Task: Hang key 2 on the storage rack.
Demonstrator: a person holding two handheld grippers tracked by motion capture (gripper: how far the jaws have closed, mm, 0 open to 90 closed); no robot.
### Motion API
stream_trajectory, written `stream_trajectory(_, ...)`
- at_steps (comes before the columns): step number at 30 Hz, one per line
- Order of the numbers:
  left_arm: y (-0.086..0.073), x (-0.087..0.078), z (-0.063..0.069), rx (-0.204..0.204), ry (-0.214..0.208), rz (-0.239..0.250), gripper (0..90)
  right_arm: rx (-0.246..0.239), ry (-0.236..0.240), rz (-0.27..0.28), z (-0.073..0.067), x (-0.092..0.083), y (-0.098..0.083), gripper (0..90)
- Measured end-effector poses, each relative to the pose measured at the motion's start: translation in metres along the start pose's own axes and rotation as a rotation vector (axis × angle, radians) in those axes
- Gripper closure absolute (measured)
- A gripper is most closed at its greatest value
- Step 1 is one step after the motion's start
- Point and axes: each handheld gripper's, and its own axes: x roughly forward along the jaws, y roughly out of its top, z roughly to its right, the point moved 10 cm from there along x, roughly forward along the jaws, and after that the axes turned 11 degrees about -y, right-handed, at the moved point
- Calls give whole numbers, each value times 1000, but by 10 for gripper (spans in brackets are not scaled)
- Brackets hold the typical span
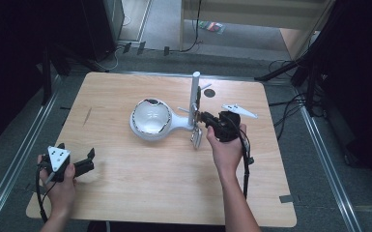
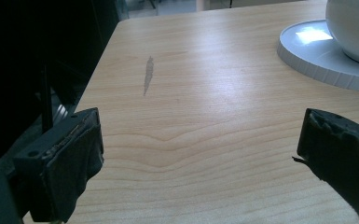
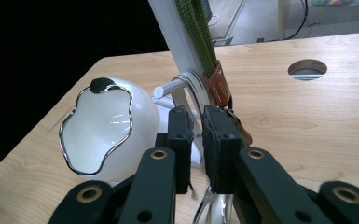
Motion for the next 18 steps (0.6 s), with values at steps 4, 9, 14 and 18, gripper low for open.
stream_trajectory(4,0,0,0,2,2,-2,5,0,-5,-2,0,0,-1,826)
stream_trajectory(9,0,0,0,1,3,-1,5,-20,-24,4,1,0,-1,820)
stream_trajectory(14,0,0,0,1,6,-4,5,-77,-77,40,7,-1,2,687)
stream_trajectory(18,0,0,0,1,5,0,5,-197,-184,103,16,1,5,497)
